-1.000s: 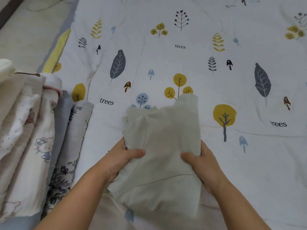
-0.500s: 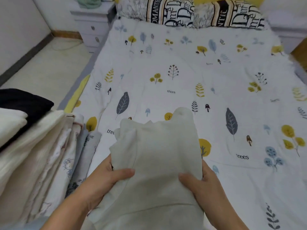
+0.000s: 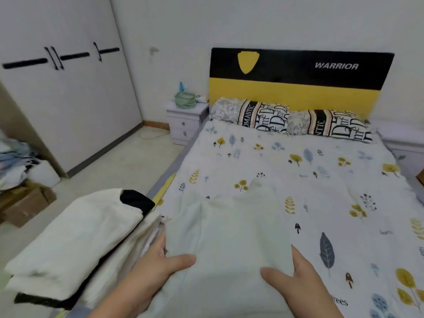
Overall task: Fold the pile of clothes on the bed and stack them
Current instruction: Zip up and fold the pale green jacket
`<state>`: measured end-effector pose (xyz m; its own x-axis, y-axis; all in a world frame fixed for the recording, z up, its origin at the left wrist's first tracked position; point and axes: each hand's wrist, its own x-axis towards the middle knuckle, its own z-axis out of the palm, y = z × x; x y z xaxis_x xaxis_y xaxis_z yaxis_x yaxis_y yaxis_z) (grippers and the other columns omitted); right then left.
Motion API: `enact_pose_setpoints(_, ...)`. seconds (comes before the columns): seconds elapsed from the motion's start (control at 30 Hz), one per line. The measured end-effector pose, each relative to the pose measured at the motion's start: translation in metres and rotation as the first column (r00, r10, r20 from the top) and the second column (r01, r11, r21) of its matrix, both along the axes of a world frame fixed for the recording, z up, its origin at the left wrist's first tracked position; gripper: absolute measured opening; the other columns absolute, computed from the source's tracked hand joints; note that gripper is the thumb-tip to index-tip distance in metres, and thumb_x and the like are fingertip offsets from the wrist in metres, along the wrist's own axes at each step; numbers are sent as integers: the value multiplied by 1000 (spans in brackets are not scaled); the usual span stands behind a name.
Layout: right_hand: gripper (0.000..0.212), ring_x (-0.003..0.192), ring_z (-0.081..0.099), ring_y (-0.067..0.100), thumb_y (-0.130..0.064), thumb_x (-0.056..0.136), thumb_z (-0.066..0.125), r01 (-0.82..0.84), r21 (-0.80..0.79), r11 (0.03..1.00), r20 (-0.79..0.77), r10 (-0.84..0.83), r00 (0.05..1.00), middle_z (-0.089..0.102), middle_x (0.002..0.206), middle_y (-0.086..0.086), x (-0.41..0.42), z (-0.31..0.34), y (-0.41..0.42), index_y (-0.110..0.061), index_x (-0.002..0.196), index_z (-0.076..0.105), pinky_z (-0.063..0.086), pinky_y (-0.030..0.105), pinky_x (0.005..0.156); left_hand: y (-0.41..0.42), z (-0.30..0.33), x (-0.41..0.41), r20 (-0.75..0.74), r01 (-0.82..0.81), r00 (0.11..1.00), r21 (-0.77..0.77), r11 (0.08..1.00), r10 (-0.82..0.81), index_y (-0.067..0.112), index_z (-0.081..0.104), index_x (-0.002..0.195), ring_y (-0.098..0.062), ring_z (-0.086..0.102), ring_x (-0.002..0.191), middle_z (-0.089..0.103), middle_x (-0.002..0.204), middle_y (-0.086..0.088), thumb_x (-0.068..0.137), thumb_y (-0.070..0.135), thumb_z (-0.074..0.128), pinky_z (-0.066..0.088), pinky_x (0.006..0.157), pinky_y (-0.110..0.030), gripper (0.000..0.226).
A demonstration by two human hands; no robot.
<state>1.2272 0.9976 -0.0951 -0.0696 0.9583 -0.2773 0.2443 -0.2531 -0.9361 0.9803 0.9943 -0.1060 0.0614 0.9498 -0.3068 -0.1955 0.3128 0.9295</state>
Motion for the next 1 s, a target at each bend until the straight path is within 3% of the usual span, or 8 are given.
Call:
enact_pose_setpoints(0.13, 35, 88, 66, 9, -4, 77, 69, -60, 33, 998, 28, 59, 998, 71, 91, -11, -11, 34, -12, -30, 99, 62, 49, 25, 74, -25, 34, -10, -6, -34, 999, 14, 999, 34, 21, 52, 123, -30, 68, 96, 70, 109, -8, 57, 6, 72, 56, 72, -37, 70)
enact_pose_setpoints(0.3, 39, 97, 64, 19, -5, 76, 68, -136, 37, 990, 24, 136, 990, 68, 103, -1, -38, 64, -22, -23, 110, 61, 49, 38, 90, -50, 68, -37, -16, -105, 994, 22, 994, 106, 24, 52, 120, -32, 67, 97, 70, 108, -9, 59, 6, 71, 56, 80, -43, 66)
enact_pose_setpoints(0.5, 34, 94, 65, 19, -4, 77, 66, -203, 74, 976, -47, 206, 977, 71, 97, -4, -91, 89, -24, -25, 104, 64, 50, 40, 89, -68, 102, -88, -86, -162, 982, 51, 986, 166, 28, 52, 117, -28, 68, 95, 72, 105, -6, 61, 9, 72, 54, 80, -40, 62)
enact_pose_setpoints(0.67, 30, 94, 66, 23, -1, 80, 64, -250, 59, 967, -126, 255, 959, 71, 99, 1, -148, 97, -19, -23, 101, 63, 50, 44, 91, -68, 118, -145, -84, -208, 974, 46, 977, 211, 23, 53, 116, -30, 70, 90, 72, 101, -8, 58, 7, 73, 57, 66, -36, 64)
enact_pose_setpoints(0.8, 29, 91, 66, 20, 0, 79, 64, -232, 64, 971, -145, 239, 960, 72, 94, -1, -198, 95, -10, -22, 99, 64, 51, 39, 88, -57, 119, -194, -117, -216, 969, 16, 976, 217, 23, 52, 120, -34, 67, 95, 71, 105, -11, 65, 1, 76, 55, 79, -44, 65)
enact_pose_setpoints(1.0, 29, 92, 66, 20, 1, 77, 64, -171, 31, 985, -187, 174, 967, 71, 95, 0, -268, 75, 8, -20, 98, 64, 51, 38, 89, -25, 103, -266, -111, -186, 977, -47, 981, 180, 25, 53, 117, -31, 69, 91, 72, 101, -9, 76, -1, 68, 56, 70, -38, 50)
